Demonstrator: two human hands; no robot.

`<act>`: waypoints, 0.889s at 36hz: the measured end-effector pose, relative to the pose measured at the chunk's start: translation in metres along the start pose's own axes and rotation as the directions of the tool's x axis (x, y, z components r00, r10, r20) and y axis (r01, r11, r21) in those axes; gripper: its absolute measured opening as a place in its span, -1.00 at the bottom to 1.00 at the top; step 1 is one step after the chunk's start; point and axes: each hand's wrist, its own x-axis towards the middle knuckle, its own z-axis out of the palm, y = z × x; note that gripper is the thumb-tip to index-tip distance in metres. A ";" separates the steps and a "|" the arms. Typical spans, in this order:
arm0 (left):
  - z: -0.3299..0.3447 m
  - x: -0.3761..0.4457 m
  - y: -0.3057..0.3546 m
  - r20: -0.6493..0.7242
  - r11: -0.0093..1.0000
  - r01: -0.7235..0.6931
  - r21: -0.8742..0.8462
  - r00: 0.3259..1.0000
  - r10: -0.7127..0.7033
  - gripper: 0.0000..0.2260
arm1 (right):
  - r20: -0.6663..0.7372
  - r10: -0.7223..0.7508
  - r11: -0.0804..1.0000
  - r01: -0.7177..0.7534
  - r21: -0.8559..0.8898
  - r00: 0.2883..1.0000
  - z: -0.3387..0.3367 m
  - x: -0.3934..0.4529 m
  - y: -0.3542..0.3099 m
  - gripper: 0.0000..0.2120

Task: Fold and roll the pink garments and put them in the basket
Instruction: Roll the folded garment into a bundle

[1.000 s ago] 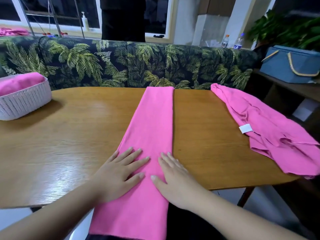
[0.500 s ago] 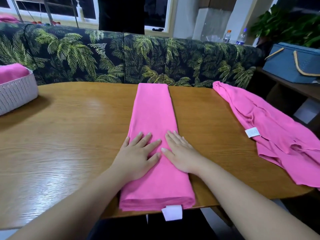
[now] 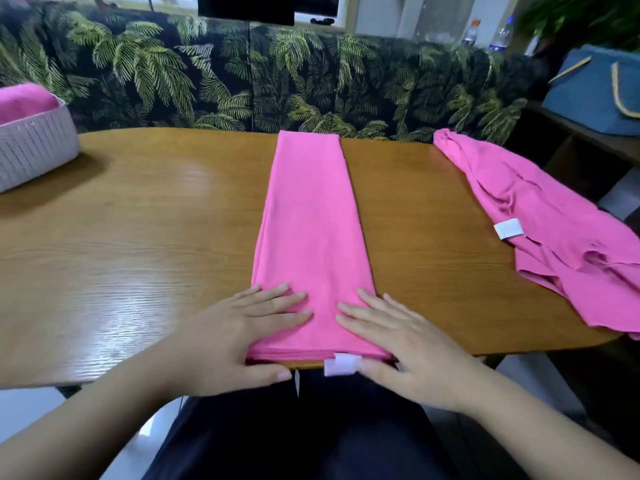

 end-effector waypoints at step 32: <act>0.013 -0.012 0.015 -0.426 0.995 0.016 0.101 0.904 0.029 -0.65 | -0.403 0.369 0.873 -0.163 0.460 0.838 0.021 0.007 -0.026 -0.80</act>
